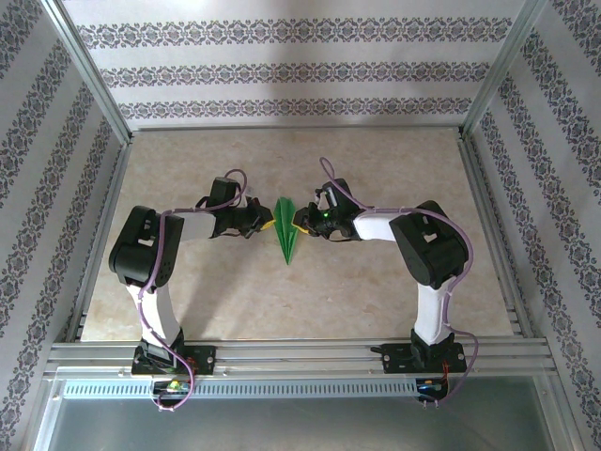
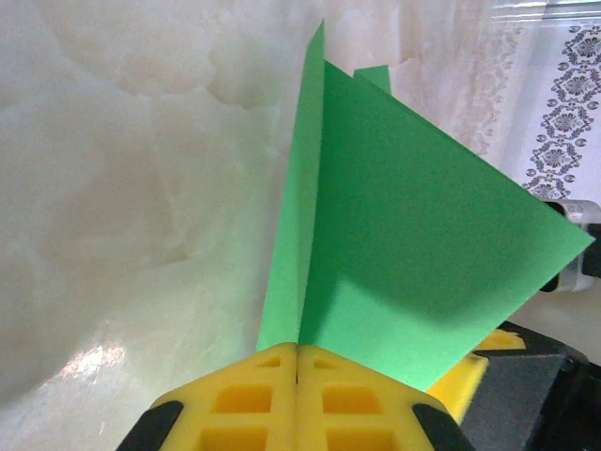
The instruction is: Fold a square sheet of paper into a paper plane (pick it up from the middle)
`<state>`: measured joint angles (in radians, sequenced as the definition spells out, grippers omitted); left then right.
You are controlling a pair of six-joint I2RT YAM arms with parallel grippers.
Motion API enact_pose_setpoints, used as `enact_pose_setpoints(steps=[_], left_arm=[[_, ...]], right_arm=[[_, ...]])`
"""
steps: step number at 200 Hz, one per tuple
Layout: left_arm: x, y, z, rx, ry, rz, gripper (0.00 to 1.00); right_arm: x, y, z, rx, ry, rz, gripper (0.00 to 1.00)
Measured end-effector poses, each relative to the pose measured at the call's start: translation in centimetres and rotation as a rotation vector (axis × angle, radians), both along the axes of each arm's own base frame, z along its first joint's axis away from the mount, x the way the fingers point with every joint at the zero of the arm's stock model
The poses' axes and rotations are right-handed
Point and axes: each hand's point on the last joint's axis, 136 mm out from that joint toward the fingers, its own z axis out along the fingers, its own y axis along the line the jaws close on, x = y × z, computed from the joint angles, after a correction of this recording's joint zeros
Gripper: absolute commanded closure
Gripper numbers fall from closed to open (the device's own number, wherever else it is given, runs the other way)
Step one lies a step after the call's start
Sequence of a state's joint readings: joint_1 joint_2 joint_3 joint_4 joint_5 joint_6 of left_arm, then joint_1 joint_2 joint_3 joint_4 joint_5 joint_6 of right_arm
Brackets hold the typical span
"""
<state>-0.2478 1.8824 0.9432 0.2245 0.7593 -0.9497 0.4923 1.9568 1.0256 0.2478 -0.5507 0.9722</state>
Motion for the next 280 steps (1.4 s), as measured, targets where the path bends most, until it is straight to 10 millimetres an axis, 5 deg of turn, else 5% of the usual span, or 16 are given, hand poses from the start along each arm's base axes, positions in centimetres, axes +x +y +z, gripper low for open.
enact_pose_setpoints(steps=[91, 280], left_arm=[[0.0, 0.1, -0.2, 0.022, -0.002, -0.011, 1.00], [-2.6, 3.1, -2.4, 0.169, 0.078, 0.091, 1.00]], right_arm=[[0.9, -0.9, -0.7, -0.043, -0.004, 0.014, 0.93], [-0.1, -2.3, -2.5, -0.097, 0.038, -0.032, 0.88]])
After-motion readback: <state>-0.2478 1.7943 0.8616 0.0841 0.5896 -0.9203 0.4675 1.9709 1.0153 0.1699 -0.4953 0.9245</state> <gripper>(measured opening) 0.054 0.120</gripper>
